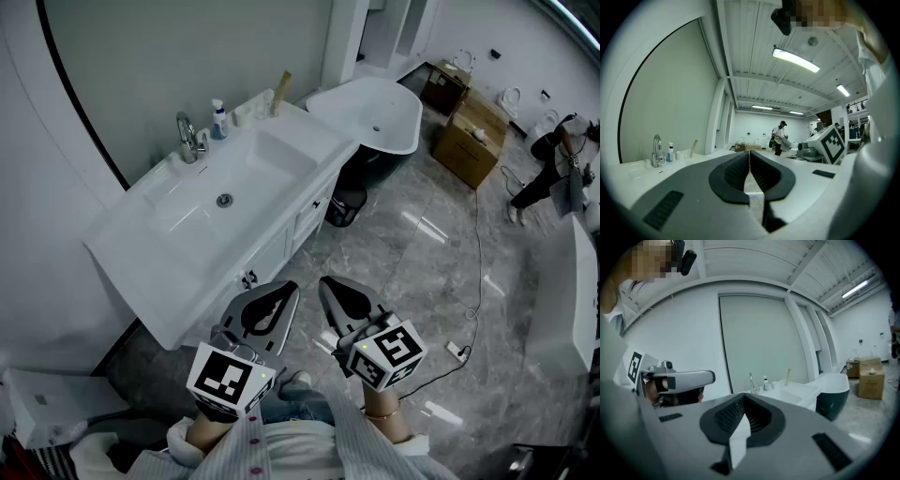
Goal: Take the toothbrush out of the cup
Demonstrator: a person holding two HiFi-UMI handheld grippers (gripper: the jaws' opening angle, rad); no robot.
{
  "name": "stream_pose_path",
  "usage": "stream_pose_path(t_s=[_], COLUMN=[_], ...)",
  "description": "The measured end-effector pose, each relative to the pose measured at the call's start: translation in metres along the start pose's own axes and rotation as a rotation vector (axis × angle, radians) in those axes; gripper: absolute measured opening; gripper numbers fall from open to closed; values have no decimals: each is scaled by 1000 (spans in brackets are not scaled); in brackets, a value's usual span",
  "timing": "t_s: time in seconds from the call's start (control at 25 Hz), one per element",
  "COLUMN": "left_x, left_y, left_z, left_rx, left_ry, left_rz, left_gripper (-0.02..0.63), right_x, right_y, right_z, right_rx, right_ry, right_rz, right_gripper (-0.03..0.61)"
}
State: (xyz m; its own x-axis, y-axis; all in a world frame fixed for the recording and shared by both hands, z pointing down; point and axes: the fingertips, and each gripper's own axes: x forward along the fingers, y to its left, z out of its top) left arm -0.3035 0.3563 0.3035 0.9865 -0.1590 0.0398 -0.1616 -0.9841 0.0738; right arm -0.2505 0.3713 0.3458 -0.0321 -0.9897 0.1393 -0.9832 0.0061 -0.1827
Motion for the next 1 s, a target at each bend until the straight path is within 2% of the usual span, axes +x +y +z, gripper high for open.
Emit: stream_pose_path(t_s=[0.68, 1.0], left_x=[19, 37], left_y=[-49, -42], left_z=[-6, -14], left_rx=[18, 10], left_ry=[-13, 2], left_rz=[0, -1], left_gripper=[21, 21], right_x=[-48, -42], right_y=[-15, -29], right_z=[-10, -17], right_rx=[16, 46], right_ry=[-29, -22], right_rz=[28, 27], right_gripper=[12, 12])
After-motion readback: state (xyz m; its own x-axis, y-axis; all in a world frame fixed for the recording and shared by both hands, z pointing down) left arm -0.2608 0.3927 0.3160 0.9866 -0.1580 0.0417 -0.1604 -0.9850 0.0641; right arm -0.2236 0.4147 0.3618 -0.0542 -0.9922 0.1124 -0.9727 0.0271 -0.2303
